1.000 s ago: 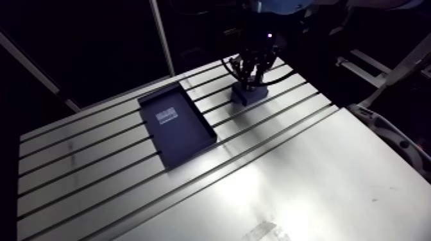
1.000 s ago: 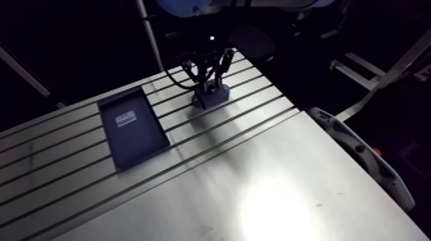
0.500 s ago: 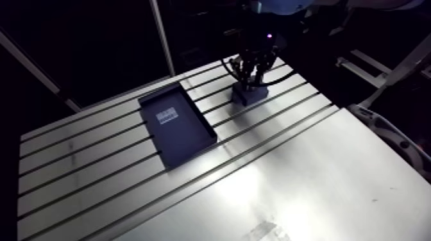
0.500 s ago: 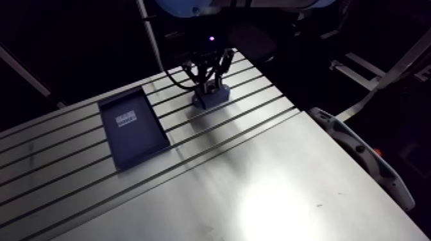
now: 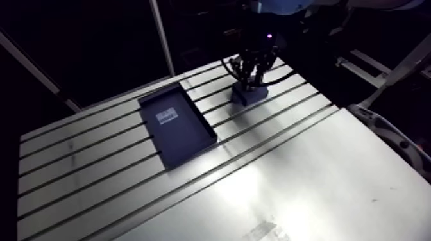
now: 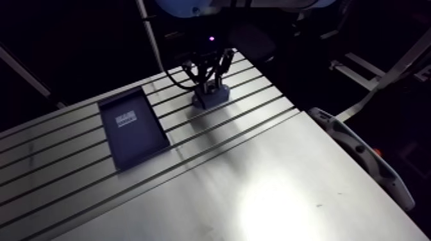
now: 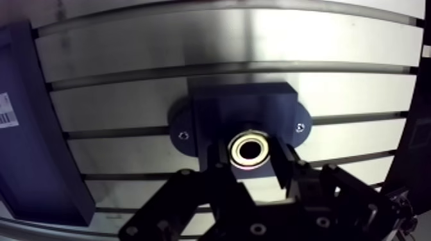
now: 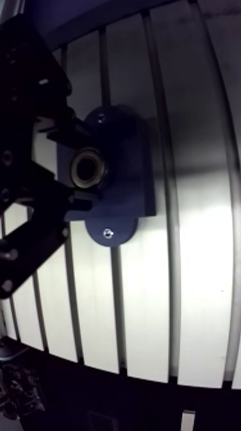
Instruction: Pick up the bearing and press it into the housing until flush.
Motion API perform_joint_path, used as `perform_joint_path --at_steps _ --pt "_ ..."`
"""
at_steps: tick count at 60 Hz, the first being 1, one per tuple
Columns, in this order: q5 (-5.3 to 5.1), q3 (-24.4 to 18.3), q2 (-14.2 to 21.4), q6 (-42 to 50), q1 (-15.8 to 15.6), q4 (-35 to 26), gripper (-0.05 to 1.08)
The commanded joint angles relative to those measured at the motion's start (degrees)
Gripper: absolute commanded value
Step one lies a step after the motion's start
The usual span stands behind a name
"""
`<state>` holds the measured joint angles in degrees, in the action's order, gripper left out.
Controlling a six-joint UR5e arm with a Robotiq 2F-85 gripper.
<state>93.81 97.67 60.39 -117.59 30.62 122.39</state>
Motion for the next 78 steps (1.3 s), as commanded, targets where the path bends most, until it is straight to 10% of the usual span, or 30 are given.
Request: perform_joint_path --at_steps 1,61,65,67,78 --pt "0.02 -0.07 -0.06 -0.06 0.07 0.01 0.69" --pt "0.02 0.02 -0.06 0.03 -0.02 0.01 0.69" --pt "0.1 0.1 -0.06 0.03 -0.02 0.01 0.53" --pt "0.5 0.11 -0.06 0.03 -0.1 0.01 0.03" --pt "0.37 0.12 -0.06 0.38 -0.11 0.09 0.0"
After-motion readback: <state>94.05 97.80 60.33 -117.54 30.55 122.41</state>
